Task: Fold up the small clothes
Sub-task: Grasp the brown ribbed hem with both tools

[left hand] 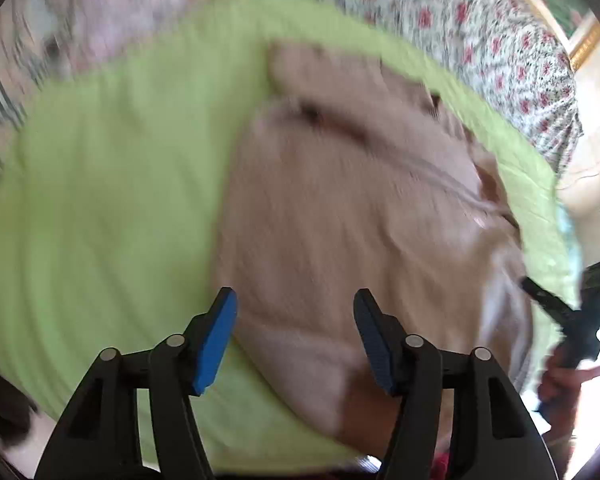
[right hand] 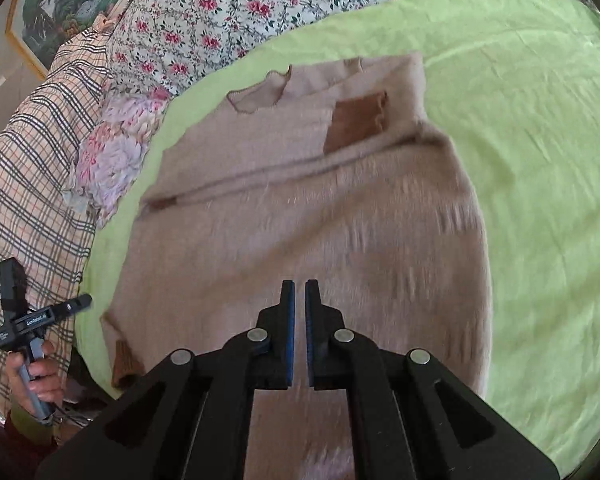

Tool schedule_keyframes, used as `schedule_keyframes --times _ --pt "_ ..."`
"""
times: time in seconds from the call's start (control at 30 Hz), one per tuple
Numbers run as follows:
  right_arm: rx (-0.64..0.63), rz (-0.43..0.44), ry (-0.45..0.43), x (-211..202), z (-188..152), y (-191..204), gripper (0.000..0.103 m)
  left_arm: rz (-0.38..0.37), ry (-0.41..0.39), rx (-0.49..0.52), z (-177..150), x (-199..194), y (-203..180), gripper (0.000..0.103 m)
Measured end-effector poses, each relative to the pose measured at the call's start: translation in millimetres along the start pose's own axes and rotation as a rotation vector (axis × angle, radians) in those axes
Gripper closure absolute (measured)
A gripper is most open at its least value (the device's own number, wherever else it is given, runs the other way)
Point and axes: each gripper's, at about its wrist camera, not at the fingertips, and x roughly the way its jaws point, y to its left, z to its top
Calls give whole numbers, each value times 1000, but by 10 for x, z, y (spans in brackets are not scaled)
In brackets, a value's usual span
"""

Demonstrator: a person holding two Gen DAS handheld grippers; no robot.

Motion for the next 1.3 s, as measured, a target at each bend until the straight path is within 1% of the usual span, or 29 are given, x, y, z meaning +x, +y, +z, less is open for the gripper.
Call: schedule_keyframes --times 0.03,0.1,0.13,0.17,0.23,0.3,0.33,0.43,0.5,0.6,0.67,0.7,0.77,0.8,0.83,0.93,1.0,1.07,1.1,1.13,1.17,1.2,1.23,1.3 --pt "-10 2 -2 -23 -33 36 98 12 47 -34 -1 97 17 35" --pt "-14 19 -11 -60 -60 83 98 61 126 -103 41 265 80 35" --pt "-11 32 -19 -90 -74 105 98 57 152 -120 59 335 102 35" --pt "-9 46 -30 -126 -87 122 98 71 177 -117 72 405 87 35" --pt "-11 58 -47 -195 -106 148 97 138 194 -60 46 494 -14 38" --pt "-19 59 -60 -272 -139 159 97 207 182 57 -68 503 -194 40" --pt "-22 56 -66 -314 -152 144 97 219 178 103 -159 481 -249 45" --pt "-12 40 -68 -426 -211 41 97 182 175 136 -369 354 -203 52" --pt "-7 21 -60 -488 -270 -34 97 131 168 130 -498 225 -63 54" --pt "-2 -1 -42 -577 -372 -168 97 74 141 131 -689 33 182 54" --pt "3 -10 -33 -632 -450 -238 97 -3 124 99 -792 -83 323 54" --pt "10 -11 -30 -666 -498 -273 97 -38 117 85 -791 -115 392 52" --pt "24 3 -25 -701 -566 -327 97 -115 110 53 -859 -142 434 45" --pt "38 18 -16 -721 -623 -373 97 -140 112 43 -882 -120 431 40" --pt "46 26 -10 -734 -659 -402 97 -162 118 39 -935 -86 409 39" --pt "65 52 29 -788 -821 -539 97 -175 142 58 -1028 58 347 35" --pt "50 46 65 -835 -960 -618 97 -177 118 87 -1117 60 301 34" --pt "43 53 88 -877 -1108 -682 97 -177 91 150 -1180 53 217 34" --pt "49 63 100 -871 -1152 -709 94 -185 86 165 -1188 56 231 34" --pt "55 79 114 -849 -1193 -730 81 -206 82 175 -1202 62 224 34" --pt "57 103 121 -819 -1232 -736 72 -223 82 178 -1207 77 224 34" --pt "54 139 115 -794 -1261 -717 56 -239 84 180 -1210 94 215 34" --pt "48 153 99 -783 -1266 -685 48 -247 84 186 -1217 109 203 35" --pt "37 175 74 -729 -1265 -617 47 -246 81 207 -1213 112 198 38"
